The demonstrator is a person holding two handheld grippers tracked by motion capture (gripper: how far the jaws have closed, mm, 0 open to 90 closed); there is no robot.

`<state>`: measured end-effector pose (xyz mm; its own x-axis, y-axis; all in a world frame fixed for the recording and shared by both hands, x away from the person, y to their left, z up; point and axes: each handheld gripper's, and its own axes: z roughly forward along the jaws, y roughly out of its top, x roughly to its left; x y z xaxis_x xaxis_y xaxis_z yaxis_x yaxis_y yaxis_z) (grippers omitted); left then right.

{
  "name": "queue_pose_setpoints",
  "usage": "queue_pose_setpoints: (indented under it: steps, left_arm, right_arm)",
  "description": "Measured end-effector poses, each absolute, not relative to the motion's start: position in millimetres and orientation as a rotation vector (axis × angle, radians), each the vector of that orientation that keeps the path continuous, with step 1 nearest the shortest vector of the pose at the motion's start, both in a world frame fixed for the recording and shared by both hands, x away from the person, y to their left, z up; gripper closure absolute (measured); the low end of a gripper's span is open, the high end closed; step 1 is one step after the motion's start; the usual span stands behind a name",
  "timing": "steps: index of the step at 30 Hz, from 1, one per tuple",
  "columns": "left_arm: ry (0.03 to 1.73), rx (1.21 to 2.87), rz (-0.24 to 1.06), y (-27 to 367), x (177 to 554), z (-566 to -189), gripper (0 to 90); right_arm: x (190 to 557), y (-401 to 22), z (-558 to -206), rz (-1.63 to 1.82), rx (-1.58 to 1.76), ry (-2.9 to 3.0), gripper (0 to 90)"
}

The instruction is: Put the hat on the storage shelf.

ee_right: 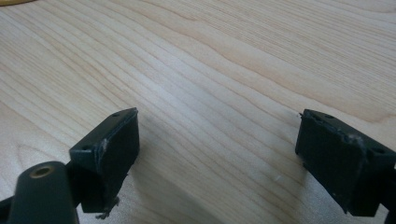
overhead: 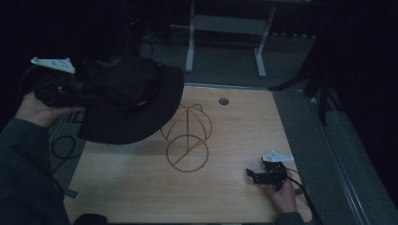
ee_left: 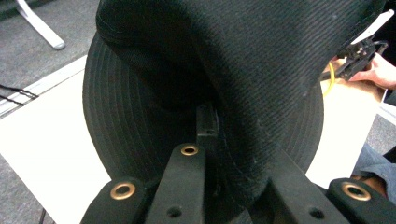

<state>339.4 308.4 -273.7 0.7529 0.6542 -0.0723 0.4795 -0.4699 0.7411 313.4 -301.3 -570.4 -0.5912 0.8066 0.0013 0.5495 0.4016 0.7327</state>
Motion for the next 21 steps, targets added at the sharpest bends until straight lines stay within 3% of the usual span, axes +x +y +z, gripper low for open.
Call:
queue_pose_setpoints:
  steps: [21]
  left_arm:
    - [0.776, 2.186, 0.255, 293, 344, -265, 88.1]
  right_arm:
    - [313, -301, -570, 1.007, 1.172, 2.310, 13.5]
